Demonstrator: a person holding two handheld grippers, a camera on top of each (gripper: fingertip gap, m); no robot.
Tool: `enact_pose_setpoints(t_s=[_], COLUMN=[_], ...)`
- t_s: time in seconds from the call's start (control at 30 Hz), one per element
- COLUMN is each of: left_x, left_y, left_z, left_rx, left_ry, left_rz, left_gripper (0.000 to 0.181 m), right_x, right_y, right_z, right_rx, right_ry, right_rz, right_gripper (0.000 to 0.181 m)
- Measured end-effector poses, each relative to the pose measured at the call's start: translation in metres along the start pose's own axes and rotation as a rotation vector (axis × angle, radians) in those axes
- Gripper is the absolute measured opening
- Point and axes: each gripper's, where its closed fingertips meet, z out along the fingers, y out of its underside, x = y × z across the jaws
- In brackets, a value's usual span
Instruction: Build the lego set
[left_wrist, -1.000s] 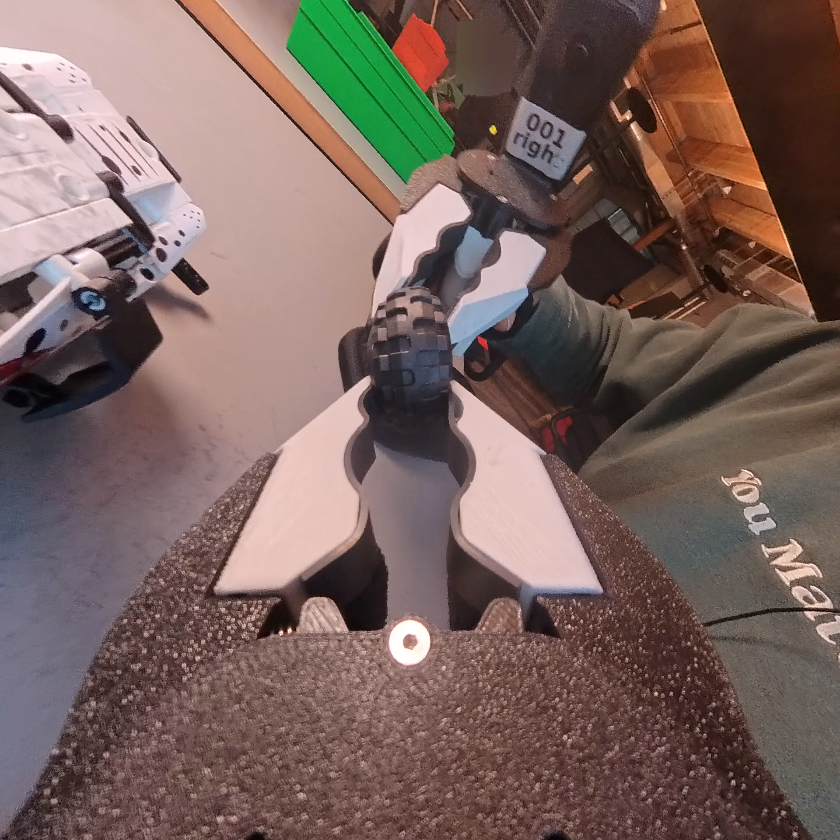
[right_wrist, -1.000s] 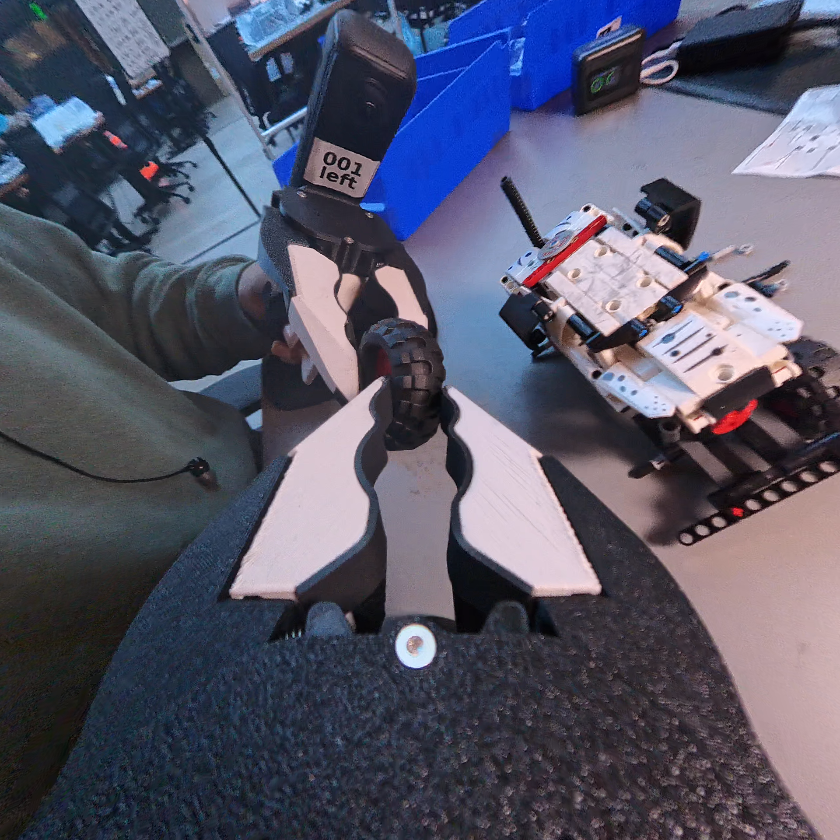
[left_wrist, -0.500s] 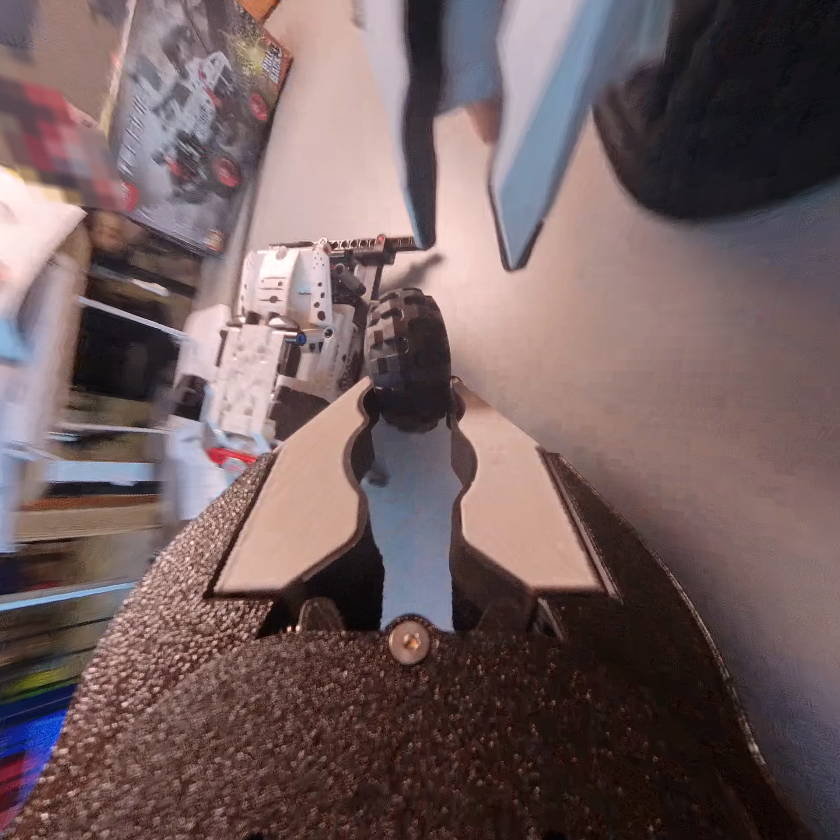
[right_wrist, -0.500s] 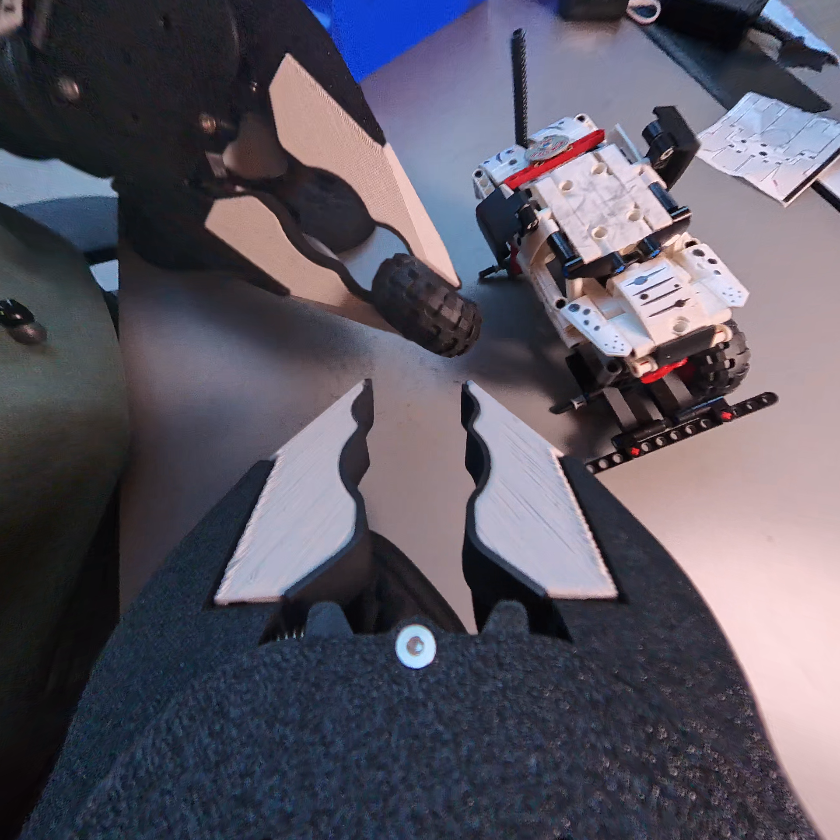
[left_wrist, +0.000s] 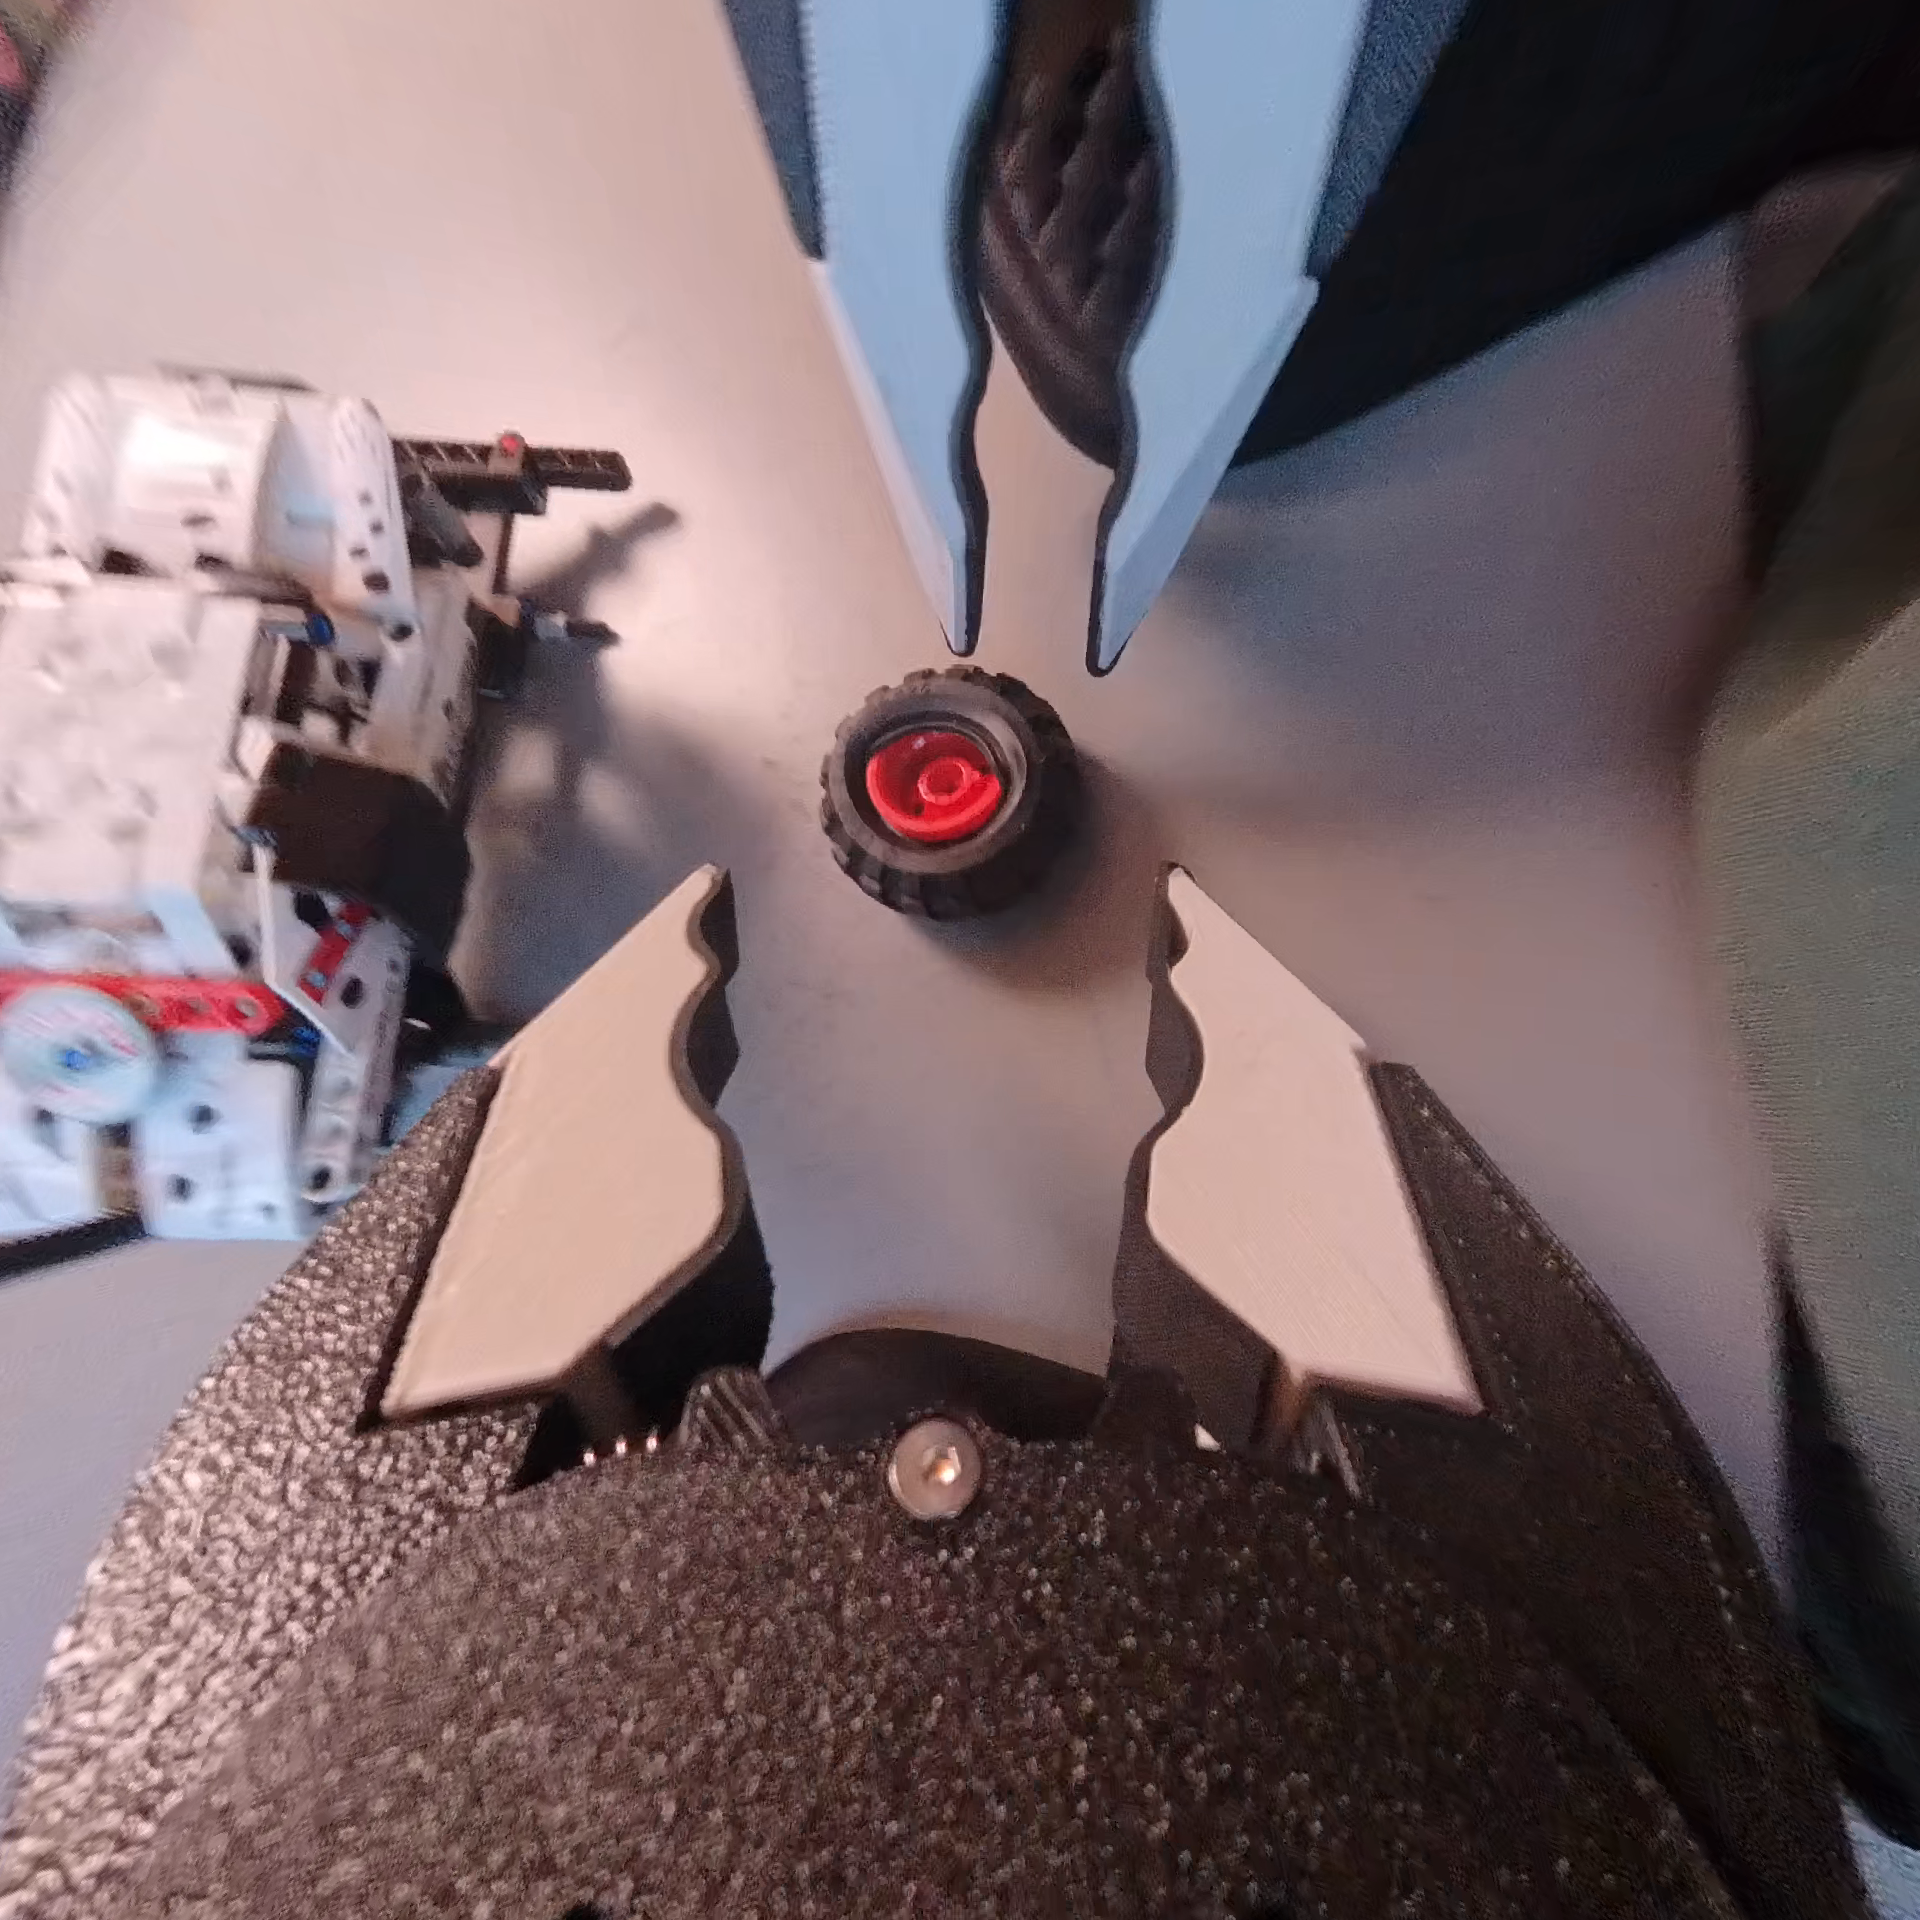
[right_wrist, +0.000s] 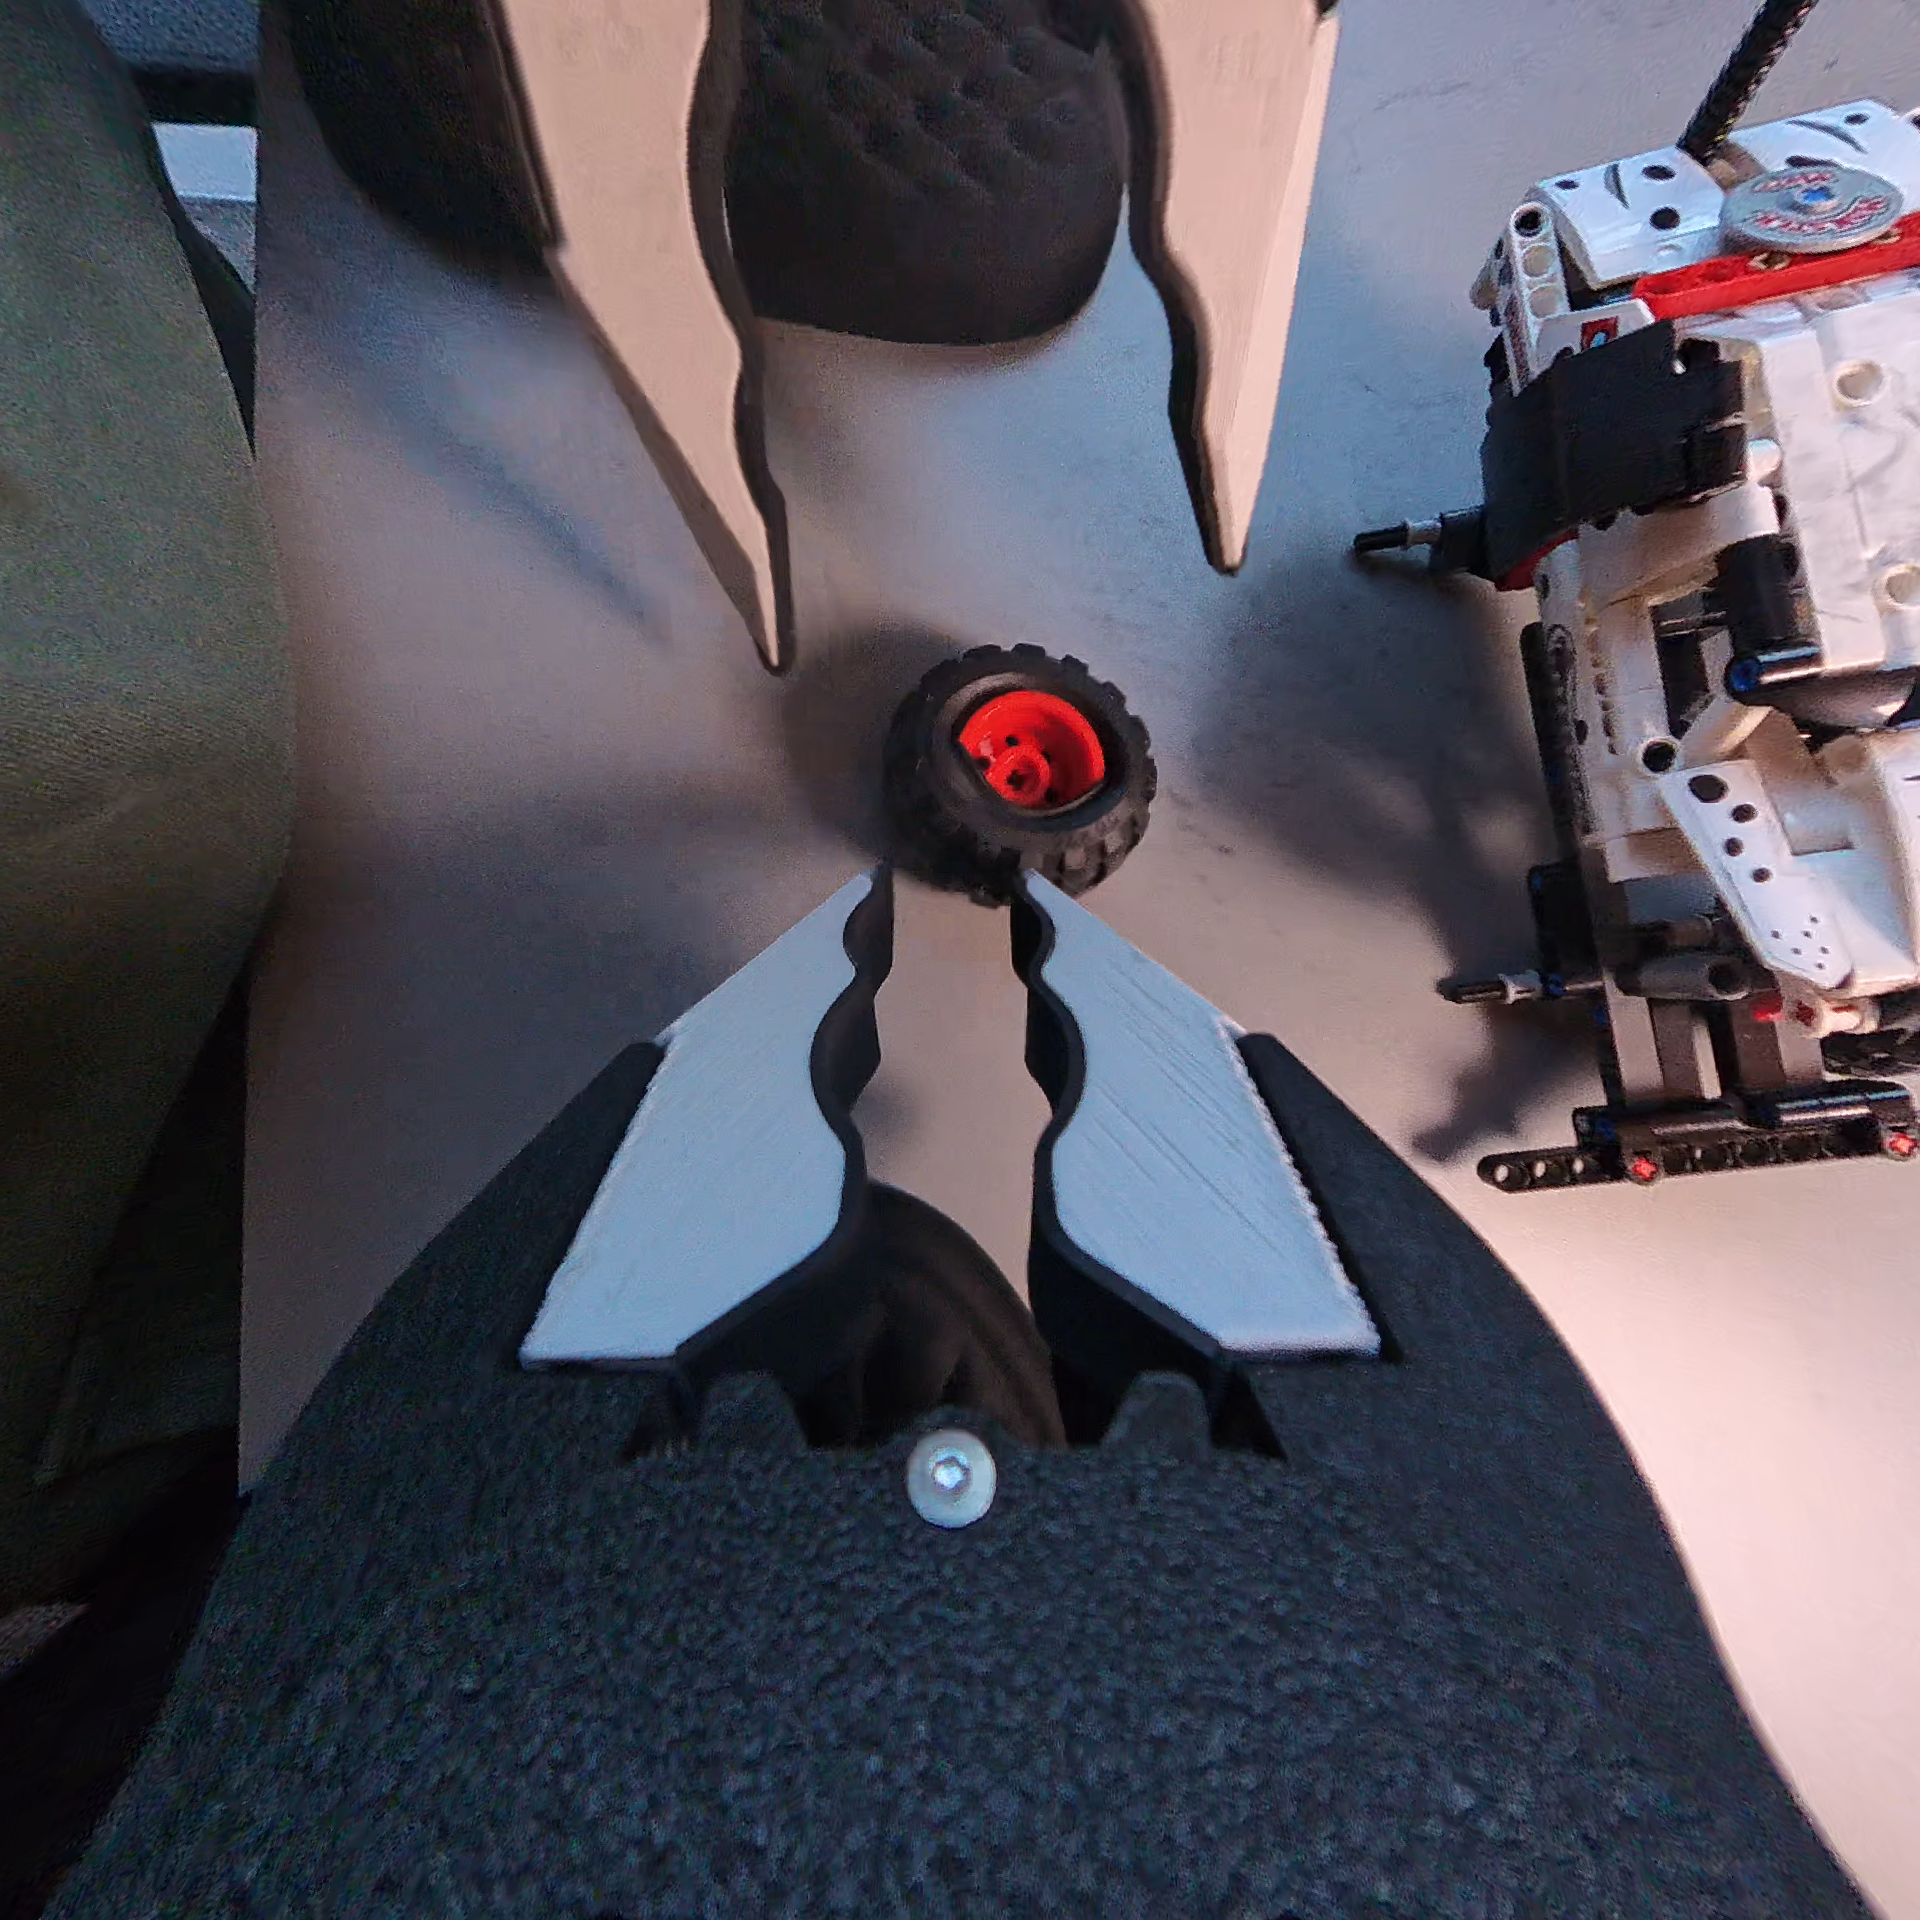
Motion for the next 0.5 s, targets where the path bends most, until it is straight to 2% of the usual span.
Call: enact_pose_setpoints(t_s=[0.07,0.13,0.23,0.37,0.5], left_x=[0.005,0.003,-0.005,-0.003,0.002], left_y=[0.000,0.000,0.002,0.002,0.000], left_z=[-0.003,0.002,0.015,0.030,0.033], left_rx=[0.032,0.045,0.023,0.005,0.026], left_ry=[0.151,0.216,0.214,0.241,0.259], left_rz=[-0.191,-0.254,-0.179,-0.047,0.004], left_gripper=[0.077,0.077,0.072,0.067,0.058], right_x=[0.000,0.007,0.017,0.016,0.010], right_y=[-0.009,-0.025,-0.036,-0.024,-0.023], right_z=[-0.004,-0.008,-0.001,0.016,0.022], right_rx=[0.039,0.087,0.053,-0.112,-0.158], right_ry=[-0.035,-0.062,-0.083,-0.121,-0.172], right_rz=[0.040,0.123,0.203,0.209,0.262], right_gripper=[0.021,0.018,0.014,0.013,0.009])
